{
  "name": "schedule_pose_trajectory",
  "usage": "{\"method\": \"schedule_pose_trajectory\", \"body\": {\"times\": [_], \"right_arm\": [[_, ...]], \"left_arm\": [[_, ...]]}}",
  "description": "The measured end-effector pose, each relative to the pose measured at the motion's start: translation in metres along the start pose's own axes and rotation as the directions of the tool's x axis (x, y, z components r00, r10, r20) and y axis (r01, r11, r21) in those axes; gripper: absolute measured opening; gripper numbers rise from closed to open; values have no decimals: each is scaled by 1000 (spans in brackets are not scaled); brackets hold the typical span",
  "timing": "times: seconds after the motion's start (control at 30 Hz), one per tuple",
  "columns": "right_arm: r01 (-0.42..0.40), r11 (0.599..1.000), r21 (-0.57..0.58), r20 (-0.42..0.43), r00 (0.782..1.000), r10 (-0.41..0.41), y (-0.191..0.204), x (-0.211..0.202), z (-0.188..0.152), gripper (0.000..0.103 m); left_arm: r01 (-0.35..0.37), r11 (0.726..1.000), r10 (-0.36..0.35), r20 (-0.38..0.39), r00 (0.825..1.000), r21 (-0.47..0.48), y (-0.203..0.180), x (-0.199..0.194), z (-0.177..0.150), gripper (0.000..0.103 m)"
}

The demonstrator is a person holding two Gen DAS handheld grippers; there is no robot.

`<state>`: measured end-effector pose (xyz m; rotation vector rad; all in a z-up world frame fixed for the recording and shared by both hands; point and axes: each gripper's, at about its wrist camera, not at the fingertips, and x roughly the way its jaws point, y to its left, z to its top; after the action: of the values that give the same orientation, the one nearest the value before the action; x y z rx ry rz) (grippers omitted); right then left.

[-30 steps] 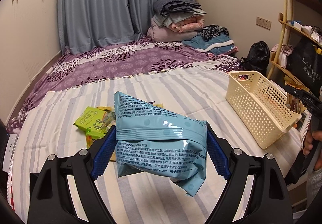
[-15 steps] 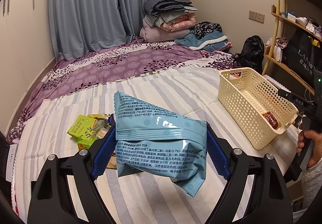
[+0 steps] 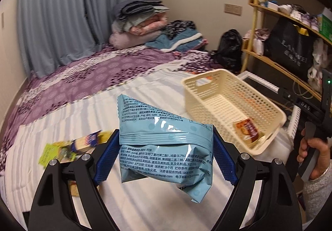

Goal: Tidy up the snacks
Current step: 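Carry the light blue bag over the basket and open the left gripper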

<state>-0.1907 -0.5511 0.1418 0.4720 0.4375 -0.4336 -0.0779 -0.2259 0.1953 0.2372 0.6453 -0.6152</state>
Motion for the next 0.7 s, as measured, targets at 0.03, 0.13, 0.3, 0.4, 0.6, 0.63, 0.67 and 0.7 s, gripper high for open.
{"method": "schedule_pose_trajectory", "body": {"times": [0.03, 0.13, 0.3, 0.4, 0.6, 0.63, 0.67, 0.7], "right_arm": [[5, 1000, 5, 2, 1000, -5, -3, -2, 1, 86], [22, 1000, 20, 9, 1000, -22, -14, -8, 2, 86], [57, 997, 47, 13, 998, -57, -30, -14, 3, 87], [70, 996, 56, 14, 997, -70, -35, -15, 4, 87], [89, 994, 63, 5, 996, -90, -39, -13, 2, 86], [92, 994, 64, 3, 996, -92, -40, -13, 2, 86], [94, 993, 65, 0, 996, -94, -40, -12, 1, 87], [97, 993, 65, -3, 995, -97, -40, -12, 1, 86]], "left_arm": [[19, 1000, -19, 1, 1000, 16, -8, 5, 4, 85], [88, 994, -89, 3, 996, 70, -37, 17, 15, 86], [177, 974, -177, -14, 984, 143, -80, 39, 24, 86], [222, 959, -220, -28, 975, 177, -99, 51, 27, 86], [305, 929, -299, -60, 952, 209, -124, 77, 32, 86], [311, 926, -305, -61, 950, 212, -126, 79, 32, 86], [317, 924, -311, -64, 948, 215, -128, 83, 33, 86], [324, 921, -317, -70, 946, 216, -130, 86, 34, 86]]}}
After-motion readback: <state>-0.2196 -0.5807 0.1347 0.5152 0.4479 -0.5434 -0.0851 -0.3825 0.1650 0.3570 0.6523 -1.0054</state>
